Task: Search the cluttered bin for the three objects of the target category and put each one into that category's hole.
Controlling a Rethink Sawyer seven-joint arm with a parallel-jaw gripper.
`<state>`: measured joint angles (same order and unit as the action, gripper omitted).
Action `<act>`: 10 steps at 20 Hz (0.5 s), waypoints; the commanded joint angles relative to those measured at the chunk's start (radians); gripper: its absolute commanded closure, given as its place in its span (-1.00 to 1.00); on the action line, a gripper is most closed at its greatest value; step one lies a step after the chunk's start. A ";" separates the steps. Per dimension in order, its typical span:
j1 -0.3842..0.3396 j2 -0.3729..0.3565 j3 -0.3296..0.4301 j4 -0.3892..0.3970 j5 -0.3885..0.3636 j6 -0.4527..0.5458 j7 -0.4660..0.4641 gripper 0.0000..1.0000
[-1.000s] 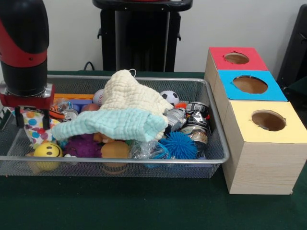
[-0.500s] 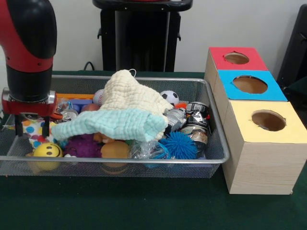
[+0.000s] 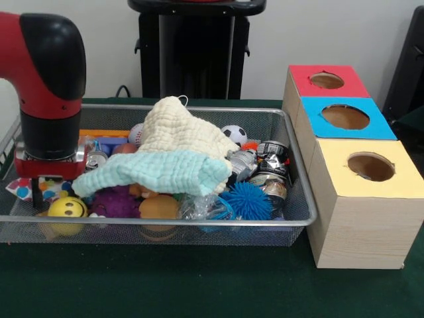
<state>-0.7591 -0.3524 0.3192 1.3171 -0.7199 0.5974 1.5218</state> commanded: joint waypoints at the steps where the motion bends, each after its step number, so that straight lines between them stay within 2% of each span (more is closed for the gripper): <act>1: -0.070 0.113 0.093 0.068 0.040 0.033 -0.138 -1.00; 2: -0.087 0.124 0.108 0.075 0.073 0.063 -0.140 -1.00; 5: -0.099 0.139 0.119 0.075 0.104 0.103 -0.152 -1.00; 10: -0.074 0.143 0.086 0.054 0.087 0.152 -0.181 -1.00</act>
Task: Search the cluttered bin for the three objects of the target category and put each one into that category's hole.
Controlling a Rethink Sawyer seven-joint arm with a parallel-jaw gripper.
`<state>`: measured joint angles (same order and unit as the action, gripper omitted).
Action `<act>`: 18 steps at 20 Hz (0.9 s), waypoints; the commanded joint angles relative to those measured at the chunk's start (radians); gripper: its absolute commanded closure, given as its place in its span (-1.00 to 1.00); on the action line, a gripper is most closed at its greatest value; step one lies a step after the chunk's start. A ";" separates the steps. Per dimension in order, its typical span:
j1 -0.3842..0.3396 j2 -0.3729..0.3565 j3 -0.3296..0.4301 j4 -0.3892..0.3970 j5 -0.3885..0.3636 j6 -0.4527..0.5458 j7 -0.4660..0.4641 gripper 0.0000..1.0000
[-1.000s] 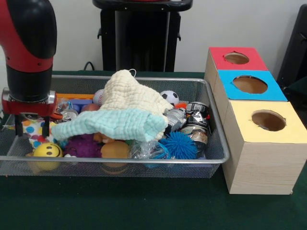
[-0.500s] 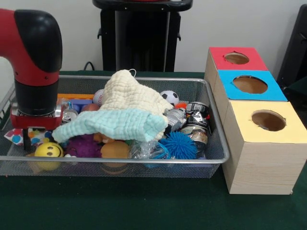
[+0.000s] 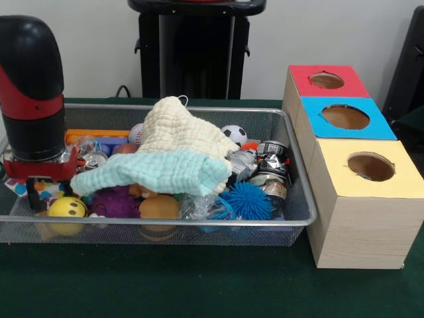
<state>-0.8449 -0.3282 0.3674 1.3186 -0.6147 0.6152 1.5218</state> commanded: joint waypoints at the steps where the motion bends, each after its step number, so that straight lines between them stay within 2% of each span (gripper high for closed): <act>1: 0.015 0.118 0.033 0.050 -0.018 0.143 -0.183 -1.00; 10: 0.039 0.121 0.002 0.027 -0.006 0.282 -0.206 -1.00; 16: 0.036 0.125 0.010 0.023 -0.006 0.323 -0.212 -1.00; 17: 0.031 0.126 0.018 0.025 -0.008 0.322 -0.216 1.00; 18: 0.031 0.127 0.019 0.024 -0.010 0.329 -0.226 1.00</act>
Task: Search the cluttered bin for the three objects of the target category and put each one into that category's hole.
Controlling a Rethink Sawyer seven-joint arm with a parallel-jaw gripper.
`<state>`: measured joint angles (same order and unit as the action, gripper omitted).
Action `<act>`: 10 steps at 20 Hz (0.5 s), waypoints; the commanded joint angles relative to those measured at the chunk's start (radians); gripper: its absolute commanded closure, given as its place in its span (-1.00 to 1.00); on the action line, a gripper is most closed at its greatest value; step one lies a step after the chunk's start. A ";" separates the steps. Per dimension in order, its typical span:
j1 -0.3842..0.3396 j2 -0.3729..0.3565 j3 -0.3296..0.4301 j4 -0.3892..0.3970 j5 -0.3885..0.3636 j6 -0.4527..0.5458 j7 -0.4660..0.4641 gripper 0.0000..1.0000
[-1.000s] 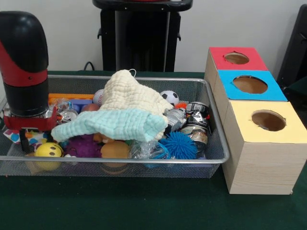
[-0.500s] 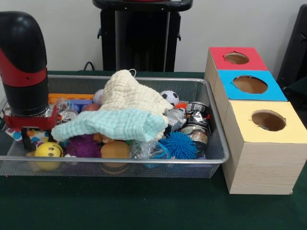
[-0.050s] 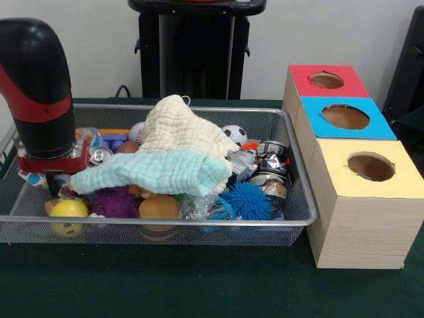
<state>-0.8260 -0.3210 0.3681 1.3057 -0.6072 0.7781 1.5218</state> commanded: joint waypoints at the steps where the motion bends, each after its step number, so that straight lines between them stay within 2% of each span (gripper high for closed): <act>1: 0.012 0.121 0.019 0.035 -0.019 0.173 -0.235 1.00; 5: 0.012 0.106 0.038 0.043 -0.057 0.162 -0.308 1.00; 7: 0.031 0.061 0.035 0.061 -0.078 0.166 -0.321 1.00; 10: 0.096 -0.074 0.010 0.088 -0.146 0.154 -0.345 1.00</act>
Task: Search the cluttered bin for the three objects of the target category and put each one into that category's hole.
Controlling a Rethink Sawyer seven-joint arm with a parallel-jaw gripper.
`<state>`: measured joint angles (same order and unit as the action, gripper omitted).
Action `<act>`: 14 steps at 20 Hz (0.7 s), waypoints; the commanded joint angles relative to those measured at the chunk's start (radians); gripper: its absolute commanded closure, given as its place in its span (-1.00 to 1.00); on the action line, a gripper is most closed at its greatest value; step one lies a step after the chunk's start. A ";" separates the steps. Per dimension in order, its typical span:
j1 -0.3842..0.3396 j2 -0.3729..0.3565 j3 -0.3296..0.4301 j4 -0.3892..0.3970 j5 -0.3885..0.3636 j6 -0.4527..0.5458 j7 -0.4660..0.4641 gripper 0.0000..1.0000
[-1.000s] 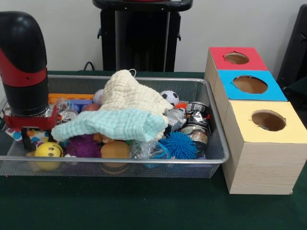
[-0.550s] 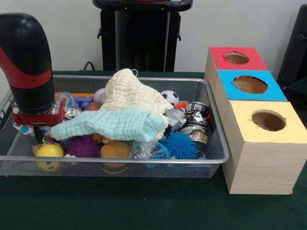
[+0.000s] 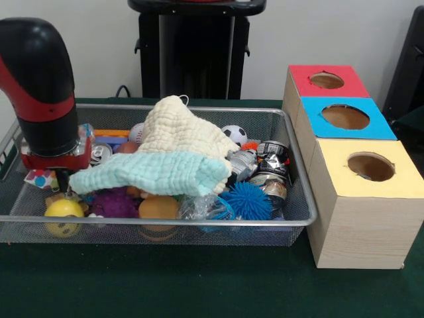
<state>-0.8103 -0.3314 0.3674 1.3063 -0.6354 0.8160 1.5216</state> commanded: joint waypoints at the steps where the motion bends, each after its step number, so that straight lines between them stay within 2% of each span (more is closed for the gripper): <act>1: 0.090 -0.095 0.009 0.095 -0.121 0.126 -0.348 1.00; 4: 0.131 -0.209 -0.004 0.112 -0.108 0.215 -0.339 1.00; 8: 0.156 -0.324 0.001 0.100 -0.075 0.359 -0.361 1.00; 11: 0.158 -0.387 0.019 0.096 -0.060 0.416 -0.382 1.00; 14: 0.157 -0.448 0.033 0.093 -0.042 0.448 -0.359 1.00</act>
<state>-0.6542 -0.6170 0.3625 1.3523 -0.6963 1.1113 1.5191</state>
